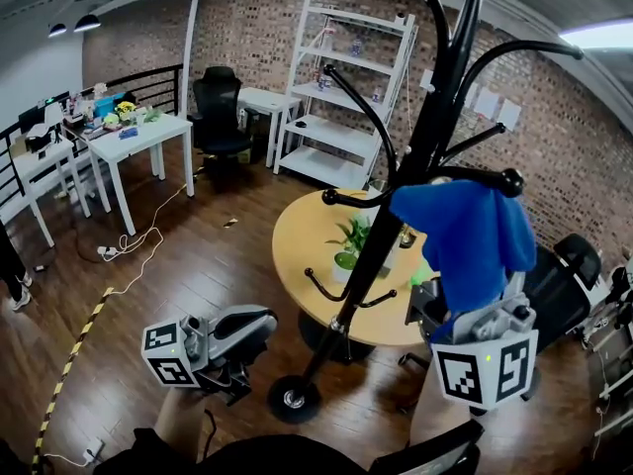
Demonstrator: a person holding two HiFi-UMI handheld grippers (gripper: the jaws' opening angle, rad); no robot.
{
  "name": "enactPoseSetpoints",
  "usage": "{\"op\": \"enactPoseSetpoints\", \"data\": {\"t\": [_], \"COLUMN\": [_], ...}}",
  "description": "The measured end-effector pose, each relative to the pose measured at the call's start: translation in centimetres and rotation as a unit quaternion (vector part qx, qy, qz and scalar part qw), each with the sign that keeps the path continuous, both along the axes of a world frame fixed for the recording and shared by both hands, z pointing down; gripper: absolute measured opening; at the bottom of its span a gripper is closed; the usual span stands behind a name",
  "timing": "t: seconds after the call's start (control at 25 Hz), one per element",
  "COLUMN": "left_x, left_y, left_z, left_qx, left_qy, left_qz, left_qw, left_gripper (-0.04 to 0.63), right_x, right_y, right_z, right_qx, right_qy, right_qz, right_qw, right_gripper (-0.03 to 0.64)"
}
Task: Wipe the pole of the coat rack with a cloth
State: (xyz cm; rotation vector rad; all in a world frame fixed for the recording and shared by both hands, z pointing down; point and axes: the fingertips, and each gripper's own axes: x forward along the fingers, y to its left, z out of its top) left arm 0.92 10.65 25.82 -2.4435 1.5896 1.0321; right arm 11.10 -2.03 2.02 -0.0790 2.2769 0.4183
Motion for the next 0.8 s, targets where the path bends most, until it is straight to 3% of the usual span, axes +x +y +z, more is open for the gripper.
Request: {"op": "enactPoseSetpoints", "data": {"t": [0.16, 0.28, 0.44, 0.56, 0.68, 0.8], "left_x": [-0.1, -0.1, -0.3, -0.1, 0.3, 0.8], "left_y": [0.0, 0.0, -0.6, -1.4, -2.2, -3.0], "left_z": [0.2, 1.0, 1.7, 2.3, 3.1, 3.6], "left_qx": [-0.002, -0.006, -0.015, -0.026, -0.037, -0.044], "left_qy": [0.006, 0.015, 0.030, 0.039, 0.045, 0.048], "left_qz": [-0.001, -0.002, 0.004, 0.012, 0.020, 0.033], "left_qw": [1.0000, 0.9999, 0.9994, 0.9988, 0.9981, 0.9973], "left_gripper": [0.000, 0.000, 0.000, 0.000, 0.000, 0.000], "right_x": [-5.9, -9.7, -11.0, -10.6, -11.1, -11.7], "right_y": [-4.8, -6.9, -6.3, -6.9, -7.9, -7.4], "right_z": [3.5, 7.9, 12.9, 17.3, 23.8, 31.5], "right_qx": [-0.054, -0.066, -0.047, -0.085, -0.137, -0.169], "right_qy": [0.078, 0.149, 0.194, 0.226, 0.297, 0.394], "right_qz": [0.020, 0.037, 0.045, 0.036, 0.021, -0.003], "right_qw": [0.995, 0.986, 0.979, 0.970, 0.945, 0.904], "right_gripper": [0.023, 0.023, 0.023, 0.023, 0.023, 0.023]}}
